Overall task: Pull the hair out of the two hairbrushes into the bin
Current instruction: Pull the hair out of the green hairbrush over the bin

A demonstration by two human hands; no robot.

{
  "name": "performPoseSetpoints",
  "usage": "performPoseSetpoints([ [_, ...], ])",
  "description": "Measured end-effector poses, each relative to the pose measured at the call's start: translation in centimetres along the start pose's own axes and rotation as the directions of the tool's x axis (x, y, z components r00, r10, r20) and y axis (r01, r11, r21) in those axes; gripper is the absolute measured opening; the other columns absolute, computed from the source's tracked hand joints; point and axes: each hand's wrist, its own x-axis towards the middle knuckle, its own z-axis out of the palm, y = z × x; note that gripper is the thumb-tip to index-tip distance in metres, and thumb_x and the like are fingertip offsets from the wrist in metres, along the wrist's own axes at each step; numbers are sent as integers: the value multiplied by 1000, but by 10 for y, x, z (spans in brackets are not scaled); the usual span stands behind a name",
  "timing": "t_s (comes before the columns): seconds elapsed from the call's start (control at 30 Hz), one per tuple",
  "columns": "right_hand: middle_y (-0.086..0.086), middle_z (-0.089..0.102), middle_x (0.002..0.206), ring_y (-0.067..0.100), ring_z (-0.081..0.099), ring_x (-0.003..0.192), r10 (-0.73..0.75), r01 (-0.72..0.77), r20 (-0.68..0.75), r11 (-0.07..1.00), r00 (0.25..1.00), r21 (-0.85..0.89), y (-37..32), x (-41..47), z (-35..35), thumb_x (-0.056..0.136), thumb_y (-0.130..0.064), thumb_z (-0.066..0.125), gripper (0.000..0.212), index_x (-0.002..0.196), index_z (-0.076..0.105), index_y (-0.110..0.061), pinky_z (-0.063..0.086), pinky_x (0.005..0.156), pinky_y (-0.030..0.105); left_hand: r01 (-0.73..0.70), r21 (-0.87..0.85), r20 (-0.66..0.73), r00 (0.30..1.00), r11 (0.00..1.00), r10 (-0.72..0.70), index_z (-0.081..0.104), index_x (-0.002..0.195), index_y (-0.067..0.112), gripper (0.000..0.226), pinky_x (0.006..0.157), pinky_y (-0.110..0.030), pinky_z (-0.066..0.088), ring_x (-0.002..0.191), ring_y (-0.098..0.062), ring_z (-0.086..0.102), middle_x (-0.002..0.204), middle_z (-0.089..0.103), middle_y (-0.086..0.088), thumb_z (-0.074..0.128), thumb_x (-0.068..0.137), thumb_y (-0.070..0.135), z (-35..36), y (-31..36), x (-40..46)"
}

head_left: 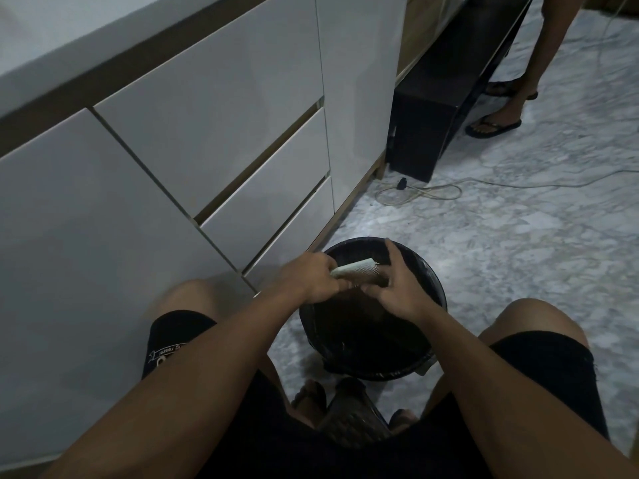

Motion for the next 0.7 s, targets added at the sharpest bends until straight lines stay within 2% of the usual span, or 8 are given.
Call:
performPoseSetpoints([
  [0.07, 7, 66, 123, 20, 62, 112, 25, -25, -17, 1000, 1000, 17, 1, 0, -3, 80, -14, 76, 109, 153, -4, -23, 46, 103, 41, -5, 7, 10, 1000, 1000, 5, 73, 102, 24, 42, 75, -37, 54, 83, -19, 63, 89, 66, 0, 67, 77, 57, 1, -1, -2],
  [0.17, 8, 67, 124, 19, 63, 110, 78, -78, 6, 992, 997, 95, -1, -1, -6, 80, -10, 75, 109, 154, -3, -23, 46, 103, 44, -6, -18, -2, 1000, 1000, 5, 73, 103, 26, 42, 78, -38, 56, 83, -19, 63, 91, 68, 0, 67, 76, 58, 3, -2, -2],
  [0.23, 10, 65, 126, 17, 62, 109, 101, -106, 45, 986, 994, 128, -3, -2, -4, 82, -7, 72, 105, 154, -3, -22, 46, 99, 37, -6, -58, -18, 1000, 998, 5, 72, 104, 27, 42, 80, -40, 56, 84, -19, 64, 93, 69, 0, 67, 75, 57, 3, -1, -2],
  [0.33, 10, 68, 118, 16, 65, 105, 89, -90, 22, 993, 996, 71, 2, -1, 0, 86, -8, 68, 89, 152, 12, -21, 47, 100, 36, -6, -85, -18, 1000, 996, 4, 72, 107, 25, 42, 81, -40, 56, 86, -20, 65, 96, 70, -1, 68, 77, 55, 2, 0, -3],
  [0.4, 6, 74, 104, 16, 69, 96, 41, -42, -23, 999, 999, -34, 7, -1, 1, 86, -8, 66, 61, 139, 40, -21, 50, 99, 40, 9, -93, -16, 1000, 996, -11, 72, 109, 22, 41, 81, -38, 56, 88, -20, 64, 98, 70, -2, 69, 80, 51, 0, -2, -3],
  [0.47, -1, 75, 86, 14, 70, 84, -6, -10, -95, 985, 995, -172, 6, -1, -2, 85, -9, 66, 23, 103, 63, -24, 54, 89, 37, 26, -104, -1, 1000, 994, -27, 71, 112, 17, 42, 78, -34, 54, 90, -20, 64, 101, 69, -5, 70, 81, 46, -1, -7, -4],
  [0.53, -6, 73, 76, 14, 68, 79, -24, -22, -165, 962, 986, -273, 4, -1, -6, 84, -13, 66, 14, 79, 64, -26, 53, 80, 32, 47, -116, 21, 999, 992, -45, 72, 110, 16, 41, 73, -31, 51, 88, -19, 64, 101, 70, -6, 72, 81, 45, -1, -12, -4],
  [0.7, -3, 70, 76, 24, 65, 79, -18, -82, -219, 895, 976, -438, 8, -1, -9, 84, -19, 63, 7, 78, 63, -23, 52, 74, 38, 66, -114, 34, 997, 991, -63, 75, 106, 22, 39, 79, -37, 56, 85, -20, 66, 96, 73, -4, 70, 78, 49, 7, -17, -4],
])
